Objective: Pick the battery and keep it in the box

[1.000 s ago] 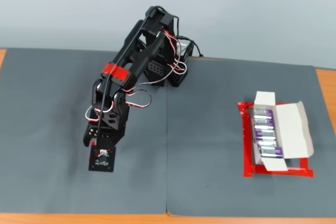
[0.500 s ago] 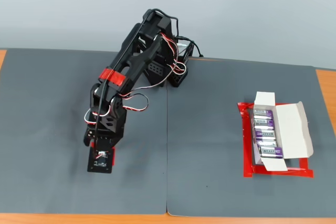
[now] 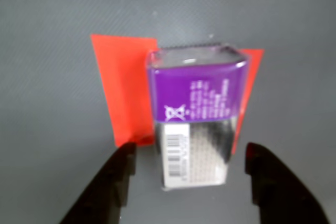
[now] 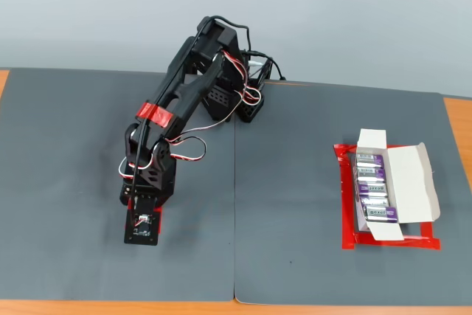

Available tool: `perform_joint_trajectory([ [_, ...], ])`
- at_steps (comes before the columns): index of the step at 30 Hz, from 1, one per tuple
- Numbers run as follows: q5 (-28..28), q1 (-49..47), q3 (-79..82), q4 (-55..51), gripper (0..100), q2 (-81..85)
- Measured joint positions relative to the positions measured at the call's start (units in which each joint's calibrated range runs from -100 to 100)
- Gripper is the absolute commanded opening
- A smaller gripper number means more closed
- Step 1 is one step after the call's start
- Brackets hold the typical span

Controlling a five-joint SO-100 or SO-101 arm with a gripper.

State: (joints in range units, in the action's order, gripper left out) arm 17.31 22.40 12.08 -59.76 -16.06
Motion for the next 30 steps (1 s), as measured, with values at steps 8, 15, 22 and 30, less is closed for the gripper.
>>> perform_joint_trajectory([
  [8,-0.1,0.1,0.0,3.6,24,-0.6],
  [15,-0.1,-0.1,0.0,5.0,24,-0.8],
  [22,-0.2,-0.3,-0.1,6.0,24,-2.1],
  [30,-0.2,-0.2,-0.3,6.0,24,-2.4],
])
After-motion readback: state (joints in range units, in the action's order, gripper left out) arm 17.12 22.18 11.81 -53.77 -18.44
